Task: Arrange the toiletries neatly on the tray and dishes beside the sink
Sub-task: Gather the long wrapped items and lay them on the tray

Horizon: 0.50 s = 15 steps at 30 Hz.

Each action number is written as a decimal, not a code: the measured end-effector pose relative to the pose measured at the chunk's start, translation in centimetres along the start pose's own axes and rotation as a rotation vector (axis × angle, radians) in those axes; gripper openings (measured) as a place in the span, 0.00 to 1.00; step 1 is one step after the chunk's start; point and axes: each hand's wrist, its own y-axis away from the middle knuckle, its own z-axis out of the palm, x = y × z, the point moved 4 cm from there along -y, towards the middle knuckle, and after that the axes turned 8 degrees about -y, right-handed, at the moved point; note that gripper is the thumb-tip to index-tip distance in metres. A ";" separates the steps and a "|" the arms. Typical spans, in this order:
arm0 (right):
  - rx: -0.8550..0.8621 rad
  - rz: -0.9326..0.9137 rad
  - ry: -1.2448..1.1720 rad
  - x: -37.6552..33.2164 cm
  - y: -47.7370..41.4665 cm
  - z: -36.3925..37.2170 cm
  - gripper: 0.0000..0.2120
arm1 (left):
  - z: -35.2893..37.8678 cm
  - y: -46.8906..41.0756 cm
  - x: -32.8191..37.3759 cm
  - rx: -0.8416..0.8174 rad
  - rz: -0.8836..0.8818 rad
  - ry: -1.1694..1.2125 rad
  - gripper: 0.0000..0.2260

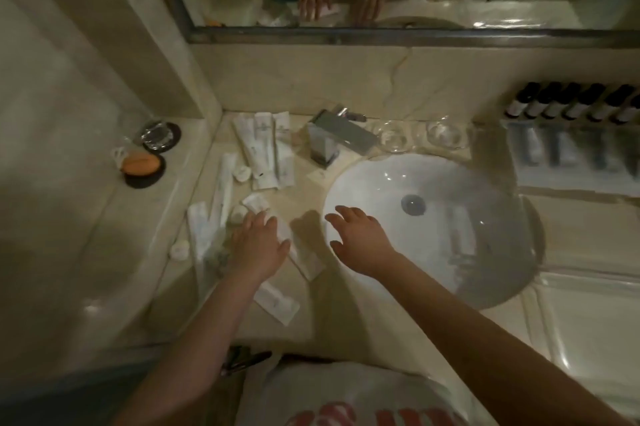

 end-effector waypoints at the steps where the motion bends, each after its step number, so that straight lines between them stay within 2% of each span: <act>1: -0.053 -0.010 0.023 -1.2 -0.8 0.9 0.26 | 0.4 0.2 -1.6 -0.011 -0.028 -0.001 0.26; 4: -0.154 -0.030 0.043 -4.1 -3.0 3.3 0.27 | 1.2 0.7 -5.7 -0.028 -0.091 0.022 0.23; 7: -0.165 -0.011 0.058 -6.3 -4.5 5.3 0.26 | 1.9 1.0 -8.6 -0.034 -0.133 0.093 0.24; 15: -0.040 0.201 -0.017 -7.0 -6.2 8.3 0.21 | 3.4 0.5 -12.1 -0.083 -0.198 0.159 0.30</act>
